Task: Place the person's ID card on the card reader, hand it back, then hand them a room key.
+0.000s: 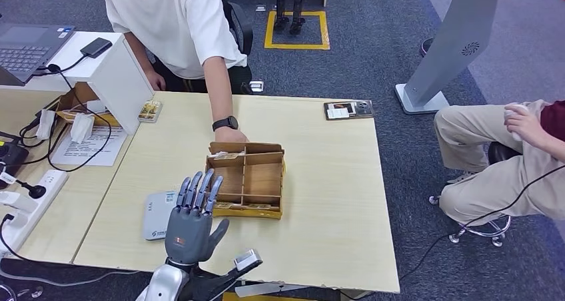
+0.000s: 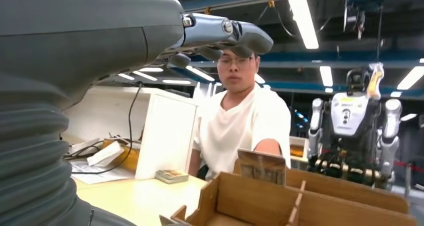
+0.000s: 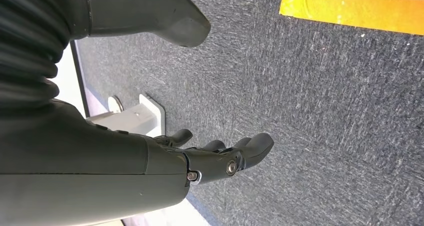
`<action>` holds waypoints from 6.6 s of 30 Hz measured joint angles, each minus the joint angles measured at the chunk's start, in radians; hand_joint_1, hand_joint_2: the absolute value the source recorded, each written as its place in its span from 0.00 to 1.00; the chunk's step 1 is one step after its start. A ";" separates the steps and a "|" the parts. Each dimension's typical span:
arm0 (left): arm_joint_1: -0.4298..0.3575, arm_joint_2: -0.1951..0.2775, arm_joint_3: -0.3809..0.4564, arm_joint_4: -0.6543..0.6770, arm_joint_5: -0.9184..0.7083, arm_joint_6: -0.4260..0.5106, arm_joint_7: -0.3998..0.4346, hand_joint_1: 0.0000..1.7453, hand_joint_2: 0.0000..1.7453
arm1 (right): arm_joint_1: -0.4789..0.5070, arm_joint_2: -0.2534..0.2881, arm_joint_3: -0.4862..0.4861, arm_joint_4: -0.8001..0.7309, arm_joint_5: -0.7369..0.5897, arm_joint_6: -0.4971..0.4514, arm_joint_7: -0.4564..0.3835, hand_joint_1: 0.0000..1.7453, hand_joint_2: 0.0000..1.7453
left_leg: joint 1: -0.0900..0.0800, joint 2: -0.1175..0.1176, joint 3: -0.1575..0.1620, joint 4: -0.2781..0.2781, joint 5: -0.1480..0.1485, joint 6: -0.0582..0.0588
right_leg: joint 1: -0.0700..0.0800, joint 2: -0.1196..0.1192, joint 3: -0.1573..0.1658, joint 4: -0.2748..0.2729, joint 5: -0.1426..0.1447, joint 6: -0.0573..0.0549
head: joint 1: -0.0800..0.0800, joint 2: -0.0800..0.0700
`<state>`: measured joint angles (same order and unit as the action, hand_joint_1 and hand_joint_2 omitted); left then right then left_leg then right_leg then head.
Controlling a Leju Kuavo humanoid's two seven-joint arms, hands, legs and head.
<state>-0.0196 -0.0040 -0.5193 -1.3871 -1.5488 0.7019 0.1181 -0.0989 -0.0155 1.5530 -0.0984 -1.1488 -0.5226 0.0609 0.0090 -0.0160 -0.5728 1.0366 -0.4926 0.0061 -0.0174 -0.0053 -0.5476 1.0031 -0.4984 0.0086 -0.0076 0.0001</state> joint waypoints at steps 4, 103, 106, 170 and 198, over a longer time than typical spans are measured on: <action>-0.075 0.059 -0.165 0.080 0.000 0.000 0.163 0.00 1.00 | 0.000 0.000 0.001 0.000 0.003 0.000 0.001 0.00 1.00 | 0.000 0.000 0.000 0.000 0.000 0.000 | 0.000 0.000 0.000 0.000 0.000 0.000 | 0.000 0.000; -0.053 0.052 -0.021 0.191 0.000 0.002 0.103 0.59 1.00 | 0.002 -0.002 0.004 0.000 -0.032 0.000 0.010 0.00 1.00 | -0.001 0.000 -0.001 0.000 0.000 0.001 | -0.001 0.000 0.000 0.000 0.000 0.000 | 0.000 0.000; -0.051 0.054 -0.021 0.191 0.000 0.002 0.089 0.82 1.00 | 0.002 -0.003 0.004 0.000 -0.030 0.000 0.010 0.00 1.00 | -0.001 0.000 -0.001 0.000 0.000 0.001 | -0.001 0.000 0.000 0.000 0.000 0.000 | 0.000 0.000; 0.076 -0.031 0.114 -0.022 0.002 0.004 -0.157 1.00 1.00 | 0.004 -0.009 0.003 0.000 -0.039 -0.004 -0.001 0.00 1.00 | -0.001 0.000 0.000 0.000 0.000 0.001 | -0.001 0.000 0.001 0.000 0.000 0.000 | 0.000 0.000; 0.113 -0.107 0.264 -0.104 0.008 0.003 -0.330 0.00 1.00 | 0.004 -0.009 0.004 -0.001 -0.047 -0.004 0.000 0.00 1.00 | -0.001 0.000 0.000 0.000 0.000 0.001 | -0.001 0.000 0.001 0.000 0.000 0.000 | 0.000 0.000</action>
<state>0.0929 -0.1110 -0.2553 -1.4912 -1.5410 0.7050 -0.2119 -0.0952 -0.0248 1.5566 -0.0996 -1.1954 -0.5264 0.0610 0.0083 -0.0159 -0.5726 1.0367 -0.4931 0.0067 -0.0181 -0.0052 -0.5468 1.0030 -0.4985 0.0087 -0.0076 0.0001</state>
